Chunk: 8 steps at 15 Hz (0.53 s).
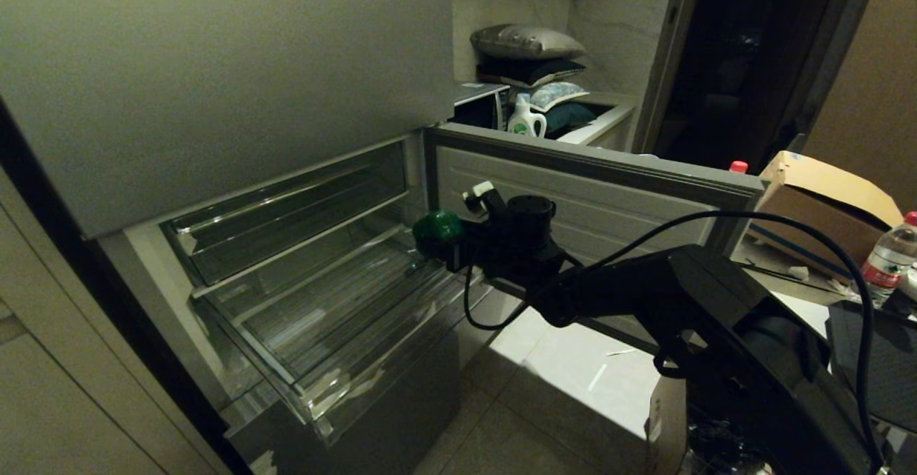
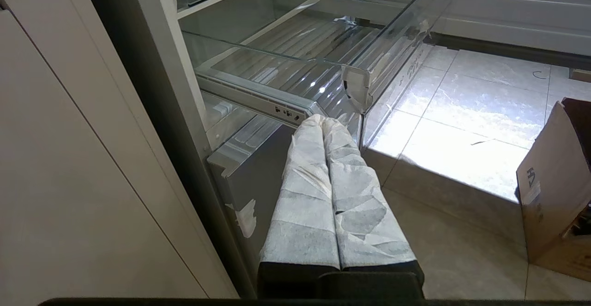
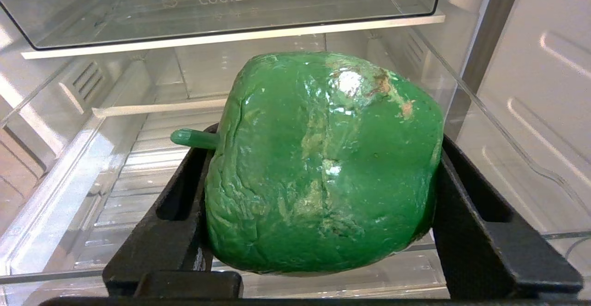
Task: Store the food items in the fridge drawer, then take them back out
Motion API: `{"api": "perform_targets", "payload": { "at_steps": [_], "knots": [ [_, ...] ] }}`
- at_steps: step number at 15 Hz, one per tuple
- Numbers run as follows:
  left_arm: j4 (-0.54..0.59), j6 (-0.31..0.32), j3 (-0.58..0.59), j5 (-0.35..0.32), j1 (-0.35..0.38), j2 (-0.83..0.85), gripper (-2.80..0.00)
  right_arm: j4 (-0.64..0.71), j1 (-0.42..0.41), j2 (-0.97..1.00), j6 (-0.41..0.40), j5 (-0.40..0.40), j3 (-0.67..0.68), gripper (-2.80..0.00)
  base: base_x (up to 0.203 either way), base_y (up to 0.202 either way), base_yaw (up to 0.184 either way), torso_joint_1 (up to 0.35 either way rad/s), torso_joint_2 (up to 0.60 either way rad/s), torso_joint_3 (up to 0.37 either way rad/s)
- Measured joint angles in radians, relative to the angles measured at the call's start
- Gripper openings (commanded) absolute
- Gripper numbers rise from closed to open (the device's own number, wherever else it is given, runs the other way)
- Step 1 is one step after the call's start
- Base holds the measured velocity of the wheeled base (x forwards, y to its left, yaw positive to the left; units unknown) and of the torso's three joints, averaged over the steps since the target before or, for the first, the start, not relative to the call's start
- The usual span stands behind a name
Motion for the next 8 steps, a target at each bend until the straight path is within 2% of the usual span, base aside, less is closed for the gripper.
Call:
{"api": "perform_targets", "payload": {
  "at_steps": [8],
  "knots": [
    [0.0,0.0,0.0,0.0,0.0,0.0,-2.8,0.03,-0.002,0.005,0.01,0.022,-0.008,0.0,0.0,0.0,0.0,0.0,0.0,0.0]
  ]
}}
